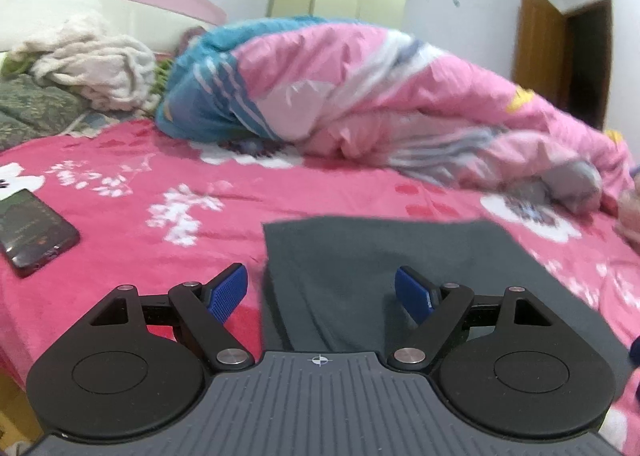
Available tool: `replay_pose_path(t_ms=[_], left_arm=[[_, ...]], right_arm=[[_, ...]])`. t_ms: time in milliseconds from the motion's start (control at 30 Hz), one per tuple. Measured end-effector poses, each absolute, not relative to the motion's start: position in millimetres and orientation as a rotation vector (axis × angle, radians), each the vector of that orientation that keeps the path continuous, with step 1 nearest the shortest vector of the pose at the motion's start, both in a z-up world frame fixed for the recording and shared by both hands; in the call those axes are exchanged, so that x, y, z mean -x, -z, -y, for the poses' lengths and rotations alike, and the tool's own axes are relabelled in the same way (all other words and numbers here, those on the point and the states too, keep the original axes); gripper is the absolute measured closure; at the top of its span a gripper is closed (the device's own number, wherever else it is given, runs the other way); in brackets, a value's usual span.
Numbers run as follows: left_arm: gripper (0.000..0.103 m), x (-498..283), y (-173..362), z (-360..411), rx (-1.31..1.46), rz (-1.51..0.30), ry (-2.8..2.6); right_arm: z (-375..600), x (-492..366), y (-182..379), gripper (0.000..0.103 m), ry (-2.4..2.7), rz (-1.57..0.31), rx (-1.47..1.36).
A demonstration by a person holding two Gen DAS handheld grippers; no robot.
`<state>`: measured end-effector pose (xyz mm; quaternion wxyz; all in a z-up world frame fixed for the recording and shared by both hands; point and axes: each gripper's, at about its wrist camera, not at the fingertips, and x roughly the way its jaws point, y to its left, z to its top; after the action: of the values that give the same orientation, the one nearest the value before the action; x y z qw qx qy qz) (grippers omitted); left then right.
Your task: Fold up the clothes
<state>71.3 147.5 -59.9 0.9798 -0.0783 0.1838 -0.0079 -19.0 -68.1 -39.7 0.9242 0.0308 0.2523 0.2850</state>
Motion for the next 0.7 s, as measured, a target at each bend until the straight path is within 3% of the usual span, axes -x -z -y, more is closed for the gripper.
replay_pose_path(t_ms=[67, 133, 433, 700], left_arm=[[0.018, -70, 58, -152, 0.183, -0.353, 0.008], [0.008, -69, 57, -155, 0.206, -0.349, 0.008], [0.001, -63, 51, -145, 0.188, -0.302, 0.085], [0.000, -69, 48, -144, 0.297, -0.352, 0.184]], right_arm=[[80, 14, 39, 0.060, -0.505, -0.511, -0.092], [91, 7, 41, 0.060, -0.429, -0.529, -0.125], [124, -11, 53, 0.060, -0.236, -0.585, -0.203], [136, -27, 63, 0.060, -0.137, -0.635, -0.192]])
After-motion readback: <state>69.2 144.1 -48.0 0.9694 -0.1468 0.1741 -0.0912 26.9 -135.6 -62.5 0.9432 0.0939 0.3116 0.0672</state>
